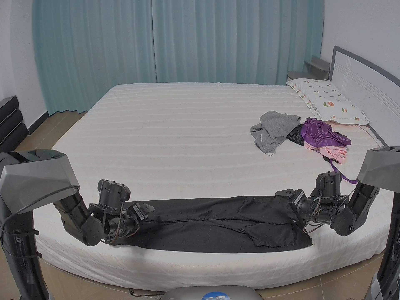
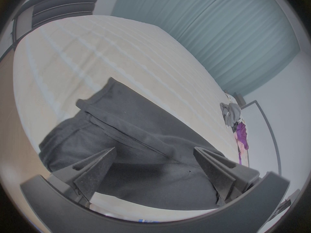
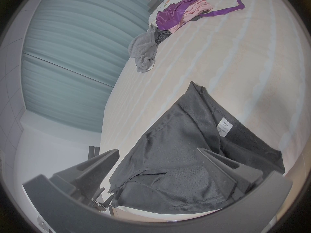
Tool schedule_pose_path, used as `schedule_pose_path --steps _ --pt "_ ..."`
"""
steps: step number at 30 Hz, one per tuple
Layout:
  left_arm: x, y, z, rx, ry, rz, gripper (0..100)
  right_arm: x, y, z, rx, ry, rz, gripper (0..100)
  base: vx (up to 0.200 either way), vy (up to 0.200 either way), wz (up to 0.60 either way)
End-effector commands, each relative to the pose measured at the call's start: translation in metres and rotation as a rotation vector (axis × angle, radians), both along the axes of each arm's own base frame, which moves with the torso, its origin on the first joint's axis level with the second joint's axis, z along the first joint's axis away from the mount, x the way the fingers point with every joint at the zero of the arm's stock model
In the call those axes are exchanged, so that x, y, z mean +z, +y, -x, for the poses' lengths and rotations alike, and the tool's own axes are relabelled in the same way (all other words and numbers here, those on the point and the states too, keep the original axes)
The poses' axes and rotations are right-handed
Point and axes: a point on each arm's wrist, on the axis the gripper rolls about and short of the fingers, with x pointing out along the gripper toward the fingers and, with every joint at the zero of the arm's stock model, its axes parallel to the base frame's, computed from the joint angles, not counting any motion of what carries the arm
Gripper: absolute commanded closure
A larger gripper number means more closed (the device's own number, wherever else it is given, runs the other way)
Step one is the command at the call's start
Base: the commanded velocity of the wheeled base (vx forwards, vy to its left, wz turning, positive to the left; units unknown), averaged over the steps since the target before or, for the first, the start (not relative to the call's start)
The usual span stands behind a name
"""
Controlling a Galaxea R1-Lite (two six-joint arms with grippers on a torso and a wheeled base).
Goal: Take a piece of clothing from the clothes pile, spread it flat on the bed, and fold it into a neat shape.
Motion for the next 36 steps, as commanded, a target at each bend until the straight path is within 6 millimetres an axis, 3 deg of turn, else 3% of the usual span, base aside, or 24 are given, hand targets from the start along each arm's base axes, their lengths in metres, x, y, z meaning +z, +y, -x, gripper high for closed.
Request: schedule_pose_path --steps 1,11,16,23,32,36 --pt "-0.014 -0.008 -0.006 -0.016 0.020 -0.020 0 -0.005 -0.002 -0.001 -0.005 0.012 0.002 0 0.000 0.000 0.00" --pt "-0.033 0.000 -0.031 0.028 -0.004 -0.108 0 -0.006 -0.002 -0.002 -0.006 0.014 0.002 0 0.000 0.000 0.00" --pt "-0.034 0.022 -0.052 0.102 -0.041 -0.109 0 -0.007 -0.004 -0.003 -0.013 0.016 0.005 0 0.000 0.000 0.00" --pt "-0.032 0.043 -0.053 0.146 -0.039 -0.119 0 -0.007 -0.004 -0.003 -0.011 0.018 0.004 0 0.000 0.000 0.00" --pt "-0.003 0.065 -0.036 0.148 -0.057 -0.062 0 -0.008 -0.004 -0.003 -0.012 0.017 0.006 0 0.000 0.000 0.00" --pt "0.007 0.077 -0.041 0.165 -0.086 -0.041 0 -0.007 -0.007 -0.004 -0.022 0.012 0.006 0 0.000 0.000 0.00"
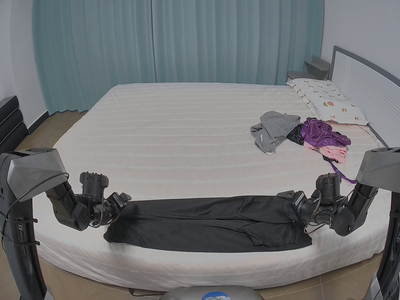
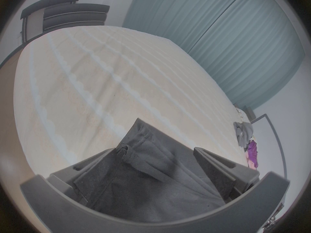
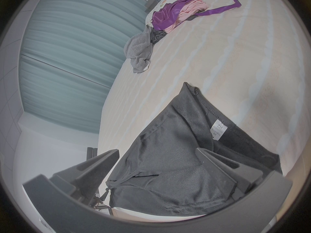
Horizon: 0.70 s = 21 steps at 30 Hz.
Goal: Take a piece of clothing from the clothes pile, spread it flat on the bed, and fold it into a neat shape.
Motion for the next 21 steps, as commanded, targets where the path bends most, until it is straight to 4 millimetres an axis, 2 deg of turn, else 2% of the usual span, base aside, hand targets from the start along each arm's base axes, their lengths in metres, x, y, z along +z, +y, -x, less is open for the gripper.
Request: schedule_pose_path --steps 1,5,13,21 --pt "0.020 0.015 -0.004 0.027 -0.057 0.020 0 0.001 -0.004 -0.002 -0.014 -0.006 0.000 0 0.000 0.000 0.00" --pt "0.021 0.019 -0.010 0.002 -0.069 0.059 0 0.000 -0.007 -0.003 -0.021 -0.005 0.000 0 0.000 0.000 0.00" --pt "-0.006 0.015 -0.018 -0.058 -0.022 0.059 0 -0.002 -0.006 -0.002 -0.018 0.003 0.002 0 0.000 0.000 0.00" --pt "-0.007 0.017 -0.018 -0.104 -0.022 -0.001 0 -0.003 -0.009 -0.001 0.002 -0.008 0.043 0 0.000 0.000 0.00"
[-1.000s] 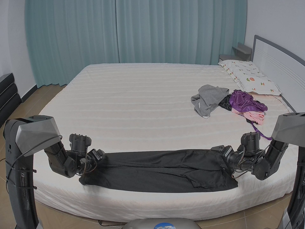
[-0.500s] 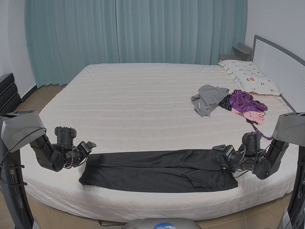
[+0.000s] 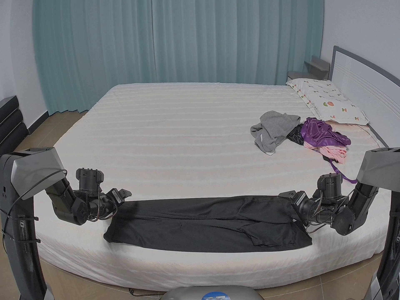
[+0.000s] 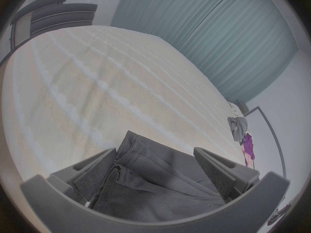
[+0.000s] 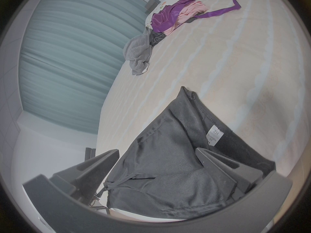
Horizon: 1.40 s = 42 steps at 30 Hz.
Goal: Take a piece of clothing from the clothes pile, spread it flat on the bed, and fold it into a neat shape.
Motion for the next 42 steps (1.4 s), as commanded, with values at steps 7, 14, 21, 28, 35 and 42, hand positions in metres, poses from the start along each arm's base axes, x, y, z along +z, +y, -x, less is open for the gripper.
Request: schedule_pose_path --steps 7,14,21,28,35,42 --pt "0.000 0.018 0.033 -0.014 0.068 -0.024 0 -0.002 -0.009 0.001 -0.013 0.003 0.020 0 0.000 0.000 0.00" --pt "-0.004 0.024 0.069 -0.027 0.149 0.026 0 -0.003 -0.009 0.002 -0.011 0.009 0.021 0 0.000 0.000 0.00" --pt "-0.005 0.023 0.085 0.070 0.098 0.108 0 -0.001 -0.005 0.002 0.001 0.004 0.017 0 0.000 0.000 0.00" --pt "-0.008 0.015 0.079 0.054 -0.005 0.129 0 -0.001 -0.001 0.001 0.033 0.003 0.002 0 0.000 0.000 0.00" --pt "-0.008 0.015 0.076 0.051 -0.013 0.131 0 -0.002 -0.003 0.000 0.039 0.005 -0.009 0 -0.200 0.000 0.00" --pt "-0.007 0.015 0.076 0.052 -0.015 0.134 0 -0.001 -0.006 -0.001 0.027 0.000 -0.010 0 0.000 0.000 0.00"
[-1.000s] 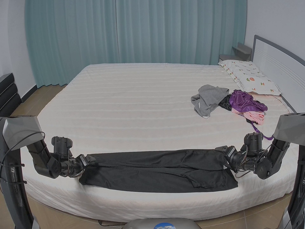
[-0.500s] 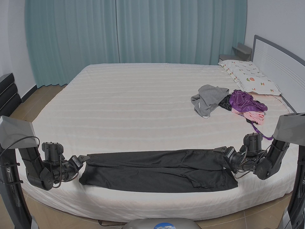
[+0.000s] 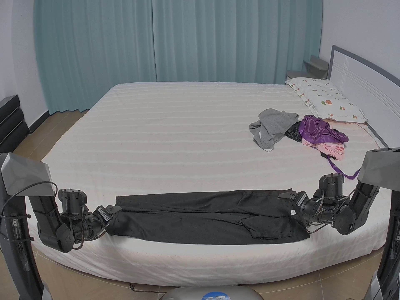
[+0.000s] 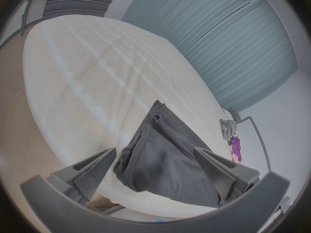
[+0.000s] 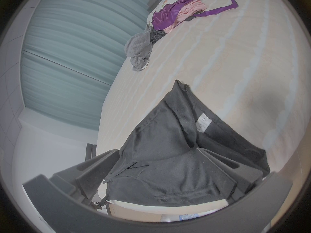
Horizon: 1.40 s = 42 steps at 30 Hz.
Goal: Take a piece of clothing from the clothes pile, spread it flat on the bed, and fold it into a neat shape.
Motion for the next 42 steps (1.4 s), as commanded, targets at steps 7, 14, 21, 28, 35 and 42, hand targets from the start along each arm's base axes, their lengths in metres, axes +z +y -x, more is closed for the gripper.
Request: schedule_pose_path --steps 7,14,21,28,35,42 --pt "-0.001 0.000 0.000 -0.001 0.004 -0.001 0 0.003 -0.001 0.000 -0.004 -0.027 -0.002 0 0.000 0.000 0.00" --pt "-0.002 -0.001 0.002 -0.001 0.011 -0.006 0 0.004 0.004 0.004 0.007 -0.044 0.002 0 0.000 0.000 0.00" --pt "-0.007 -0.009 0.011 0.007 0.047 -0.061 0 0.002 0.004 0.004 0.008 -0.035 0.002 0 0.000 0.000 0.00" --pt "-0.011 -0.017 0.013 -0.014 0.060 -0.095 0 0.002 0.004 0.006 0.009 -0.031 0.002 0 0.000 0.000 0.00" --pt "-0.014 -0.023 0.000 -0.021 0.048 -0.113 0 0.002 0.003 0.005 0.006 -0.034 0.001 0 0.000 0.000 0.00" --pt "-0.017 -0.022 0.005 -0.033 0.077 -0.151 0 0.002 0.003 0.005 0.006 -0.034 0.001 0 0.000 0.000 0.00"
